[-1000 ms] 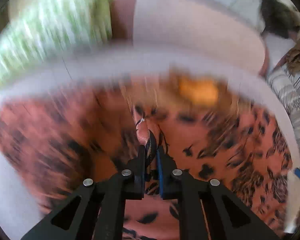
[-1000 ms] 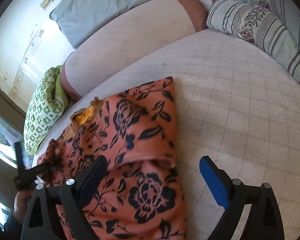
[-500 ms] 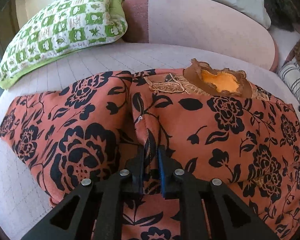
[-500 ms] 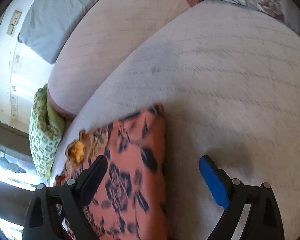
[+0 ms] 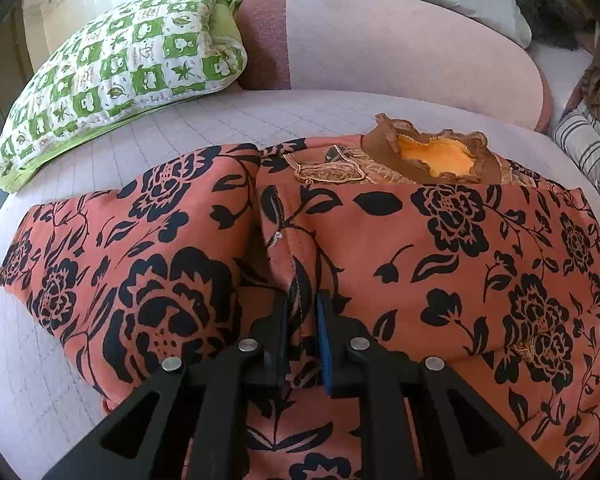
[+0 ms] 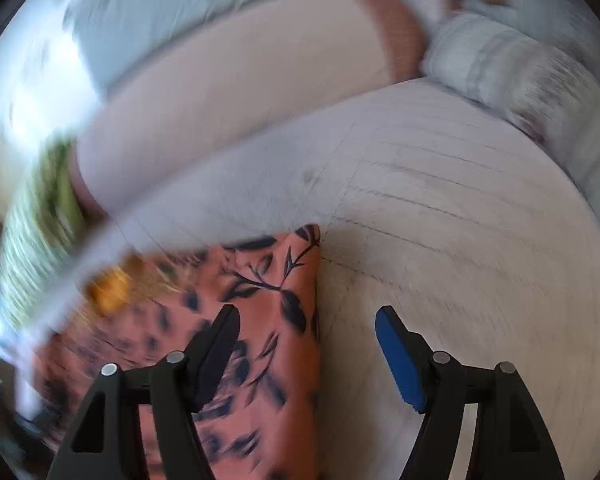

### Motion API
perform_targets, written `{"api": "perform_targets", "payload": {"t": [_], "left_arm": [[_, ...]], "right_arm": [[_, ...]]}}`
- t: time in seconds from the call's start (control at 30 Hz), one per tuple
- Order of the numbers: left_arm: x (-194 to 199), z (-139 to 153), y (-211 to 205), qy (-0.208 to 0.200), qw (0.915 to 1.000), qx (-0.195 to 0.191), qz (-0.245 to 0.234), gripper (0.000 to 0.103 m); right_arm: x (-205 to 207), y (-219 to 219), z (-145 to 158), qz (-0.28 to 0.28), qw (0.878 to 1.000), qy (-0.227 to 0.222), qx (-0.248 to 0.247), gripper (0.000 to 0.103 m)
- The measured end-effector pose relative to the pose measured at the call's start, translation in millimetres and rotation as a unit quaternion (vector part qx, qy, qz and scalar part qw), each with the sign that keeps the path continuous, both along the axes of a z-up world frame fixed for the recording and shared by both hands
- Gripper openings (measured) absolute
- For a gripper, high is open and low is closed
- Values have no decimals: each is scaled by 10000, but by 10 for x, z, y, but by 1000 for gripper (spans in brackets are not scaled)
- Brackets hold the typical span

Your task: Fold small clothes

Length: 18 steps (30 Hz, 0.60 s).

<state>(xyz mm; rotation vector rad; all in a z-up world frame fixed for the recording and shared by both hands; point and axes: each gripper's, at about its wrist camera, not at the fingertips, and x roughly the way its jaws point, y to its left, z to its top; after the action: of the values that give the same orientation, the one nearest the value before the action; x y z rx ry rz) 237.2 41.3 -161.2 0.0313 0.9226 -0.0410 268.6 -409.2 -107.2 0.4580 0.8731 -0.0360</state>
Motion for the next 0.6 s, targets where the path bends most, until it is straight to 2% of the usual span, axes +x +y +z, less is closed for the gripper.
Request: {"api": "perform_targets", "payload": {"t": [0.07,0.13,0.17,0.2,0.23,0.27,0.3,0.33,0.37,0.4,0.43,0.5,0.6], "left_arm": [[7,-6,-9,1,10000,32,3,14],[14,-5,-23,15,10000,60,5,14],[17,6,-19,38,10000,40,-7,14],[13,26,-3,74,10000,-17,-14,14],[9,67,30,117,9999,-118,-6,18],[-36,174,114,98,9992,-380,20,18],[-97,276,194,-22,9983,-576,34,21],[-180,397,300,-204,9969,-753,53,36],[-303,542,471,-474,9946,-917,128,47],[-401,629,629,-693,9922,-1008,247,70],[-524,715,881,-993,9875,-1104,530,82],[-632,742,1366,-1190,9771,-1288,1203,82],[-565,513,2273,-943,9490,-2047,2204,82]], "right_arm": [[-223,66,150,323,9972,-253,633,74],[-324,243,137,1065,9840,-198,1416,74],[-335,321,34,1243,9813,-33,1472,74],[-328,346,-79,1158,9848,167,1287,76],[-278,324,-321,925,9881,631,1059,75],[-269,254,-470,753,9865,735,1252,74],[-327,219,-369,622,9881,509,1313,74],[-381,241,-224,565,9902,335,1230,75],[-445,301,-47,628,9922,47,1079,76],[-502,359,68,696,9925,-144,992,79],[-580,413,147,708,9931,-239,908,82],[-689,547,188,821,9932,-279,775,83],[-842,682,159,964,9932,-136,646,83]]}}
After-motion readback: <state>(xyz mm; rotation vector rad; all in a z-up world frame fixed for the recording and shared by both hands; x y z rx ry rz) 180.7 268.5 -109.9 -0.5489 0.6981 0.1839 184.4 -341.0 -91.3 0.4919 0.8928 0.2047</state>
